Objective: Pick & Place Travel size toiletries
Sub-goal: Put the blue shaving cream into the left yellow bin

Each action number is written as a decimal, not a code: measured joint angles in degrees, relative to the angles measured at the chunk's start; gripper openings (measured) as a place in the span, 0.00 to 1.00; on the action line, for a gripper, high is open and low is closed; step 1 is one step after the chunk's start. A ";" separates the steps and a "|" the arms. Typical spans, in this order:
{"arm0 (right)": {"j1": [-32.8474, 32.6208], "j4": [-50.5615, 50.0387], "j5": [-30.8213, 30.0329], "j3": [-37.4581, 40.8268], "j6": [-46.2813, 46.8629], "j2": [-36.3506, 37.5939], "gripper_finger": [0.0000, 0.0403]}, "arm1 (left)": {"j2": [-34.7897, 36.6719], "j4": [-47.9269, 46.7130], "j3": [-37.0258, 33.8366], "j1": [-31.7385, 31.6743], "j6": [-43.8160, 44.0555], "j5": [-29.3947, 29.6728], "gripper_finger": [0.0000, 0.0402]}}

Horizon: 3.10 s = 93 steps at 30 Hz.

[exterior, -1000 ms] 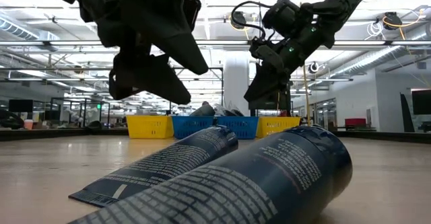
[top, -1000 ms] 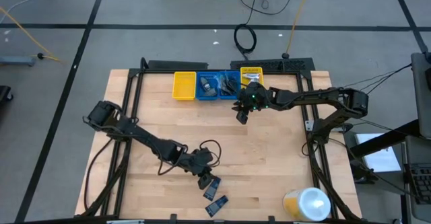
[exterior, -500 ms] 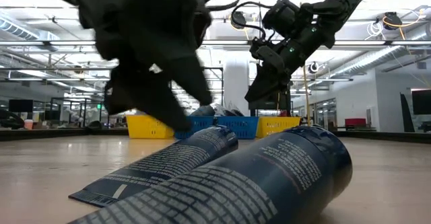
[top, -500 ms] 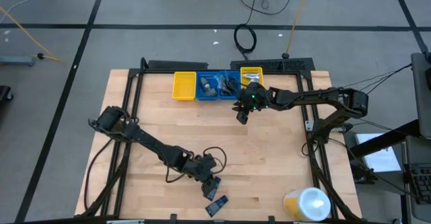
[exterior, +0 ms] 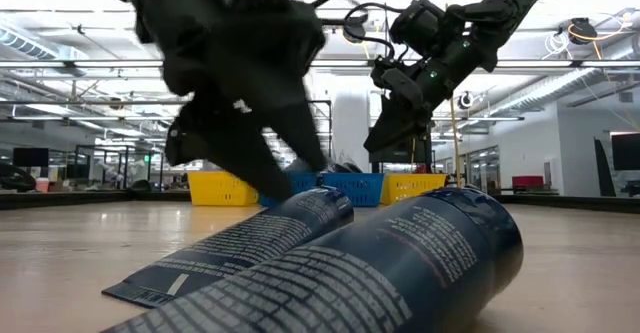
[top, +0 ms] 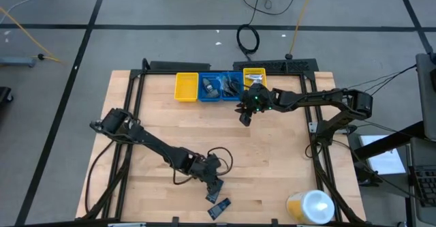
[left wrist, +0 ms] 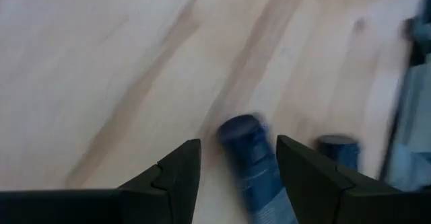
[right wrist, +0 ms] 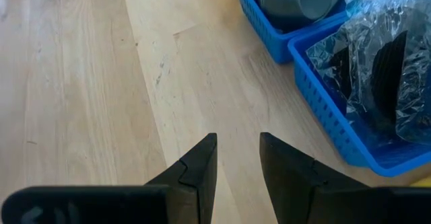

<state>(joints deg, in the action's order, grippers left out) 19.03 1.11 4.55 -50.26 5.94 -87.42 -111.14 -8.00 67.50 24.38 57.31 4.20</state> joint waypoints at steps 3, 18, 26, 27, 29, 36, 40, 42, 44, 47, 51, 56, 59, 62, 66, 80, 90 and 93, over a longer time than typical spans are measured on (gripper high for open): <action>0.00 -0.16 0.03 0.00 -0.01 0.00 0.27 | -1.72 1.93 0.75 -0.02 0.02 -1.48 0.49; 0.00 -1.60 0.01 0.00 -0.68 0.00 0.27 | -10.32 -6.51 10.32 -1.67 -1.82 -5.99 0.44; 0.00 -1.84 0.03 0.00 -0.86 -0.01 0.27 | -10.40 -6.81 10.19 -2.82 -2.20 -10.12 0.27; 0.00 -1.84 0.03 0.00 -0.87 0.00 0.27 | -10.41 -6.81 10.19 -3.01 -2.45 -10.66 0.27; -0.01 -1.86 0.03 0.00 -1.05 0.00 0.27 | -10.45 -6.88 10.16 -3.22 -3.46 -11.70 0.27; 0.00 -2.44 0.03 0.00 -1.08 0.00 0.27 | -7.25 -10.32 9.81 -3.65 -6.92 -10.48 0.27; 0.00 -2.80 0.03 0.00 -1.08 -0.01 0.27 | -2.83 -17.66 9.73 -3.98 -7.49 -4.65 0.27; 0.00 -2.74 0.03 0.00 -1.08 -0.01 0.27 | 0.01 -21.26 9.77 -4.06 -7.76 -1.31 0.27; 0.00 -2.73 0.03 0.00 -1.08 -0.02 0.27 | 2.55 -23.16 9.84 -4.22 -8.91 1.79 0.27; 0.00 -2.70 0.04 0.00 -1.08 -0.01 0.27 | 6.25 -26.43 9.82 -4.62 -10.11 7.80 0.27; -0.02 -2.72 0.10 0.00 -1.05 0.00 0.27 | 11.47 -31.71 9.88 -5.53 -11.23 15.61 0.27; -0.03 -2.70 0.20 0.00 -0.75 -0.01 0.27 | 17.36 -37.04 9.86 -7.33 -13.83 23.80 0.27; -0.04 -2.69 0.21 0.00 -0.66 0.00 0.27 | 19.99 -39.24 9.86 -8.98 -15.55 28.17 0.27; -0.12 -2.70 0.23 0.00 -0.64 -0.02 0.27 | 22.05 -40.38 9.86 -11.03 -17.56 31.71 0.27; -0.63 -2.68 0.20 0.00 -0.64 -0.02 0.27 | 24.24 -42.76 9.84 -14.51 -20.23 32.36 0.27; -2.99 -2.21 0.11 0.00 -0.53 -0.01 0.27 | 26.98 -48.89 9.75 -29.09 -26.24 33.39 0.27; -3.19 -1.46 0.05 0.00 -0.62 -0.01 0.27 | 26.98 -47.75 9.75 -38.20 -31.09 31.03 0.27; -3.19 -1.38 0.05 0.00 -0.62 0.00 0.27 | 26.98 -44.16 9.40 -41.01 -34.15 28.99 0.27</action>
<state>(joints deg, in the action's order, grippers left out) 15.84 -0.27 4.60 -50.26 5.32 -87.42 -84.16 -52.16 76.91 -16.62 23.16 33.18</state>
